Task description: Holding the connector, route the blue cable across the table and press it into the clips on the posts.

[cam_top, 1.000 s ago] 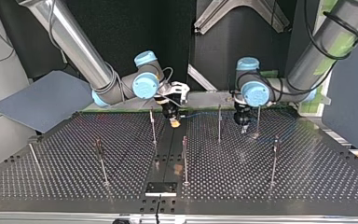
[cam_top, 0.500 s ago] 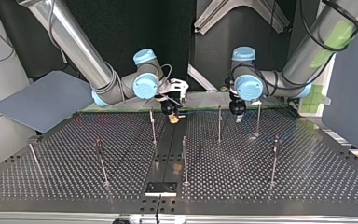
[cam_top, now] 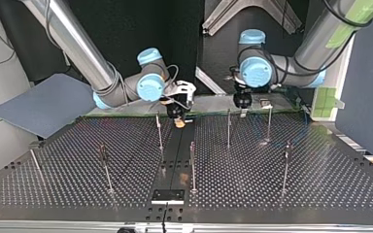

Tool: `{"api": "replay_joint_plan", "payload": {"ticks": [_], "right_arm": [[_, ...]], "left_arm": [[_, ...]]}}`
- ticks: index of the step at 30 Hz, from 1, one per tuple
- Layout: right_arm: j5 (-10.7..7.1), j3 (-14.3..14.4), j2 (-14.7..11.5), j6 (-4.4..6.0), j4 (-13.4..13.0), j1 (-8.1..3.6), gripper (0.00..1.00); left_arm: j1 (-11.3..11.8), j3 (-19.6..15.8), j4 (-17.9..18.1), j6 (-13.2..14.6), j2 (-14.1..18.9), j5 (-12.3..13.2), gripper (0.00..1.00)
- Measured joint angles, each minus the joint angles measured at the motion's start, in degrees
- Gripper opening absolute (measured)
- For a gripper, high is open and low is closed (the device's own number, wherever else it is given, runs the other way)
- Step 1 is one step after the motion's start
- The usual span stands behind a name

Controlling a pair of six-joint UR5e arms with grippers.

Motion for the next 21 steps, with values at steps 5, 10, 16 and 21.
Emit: {"api": "replay_joint_plan", "payload": {"ticks": [5,10,16,21], "right_arm": [[0.05,0.6,-0.6,0.17,0.0,-0.15,0.00],[0.05,0.7,-0.7,0.51,0.0,-0.25,0.00],[-0.02,0.9,-0.7,0.76,0.0,-0.93,0.00],[-0.05,1.0,-0.7,0.79,0.0,-1.71,0.00]], "left_arm": [[-1.8,-2.6,-2.4,1.4,2.7,-1.7,1.00],[-3.9,-3.9,-2.6,1.5,5.2,-3.7,1.00],[-6.7,-3.9,-0.3,-0.3,7.1,-4.1,1.00],[-9.0,-3.5,2.0,-0.4,5.5,-4.2,1.00]]}}
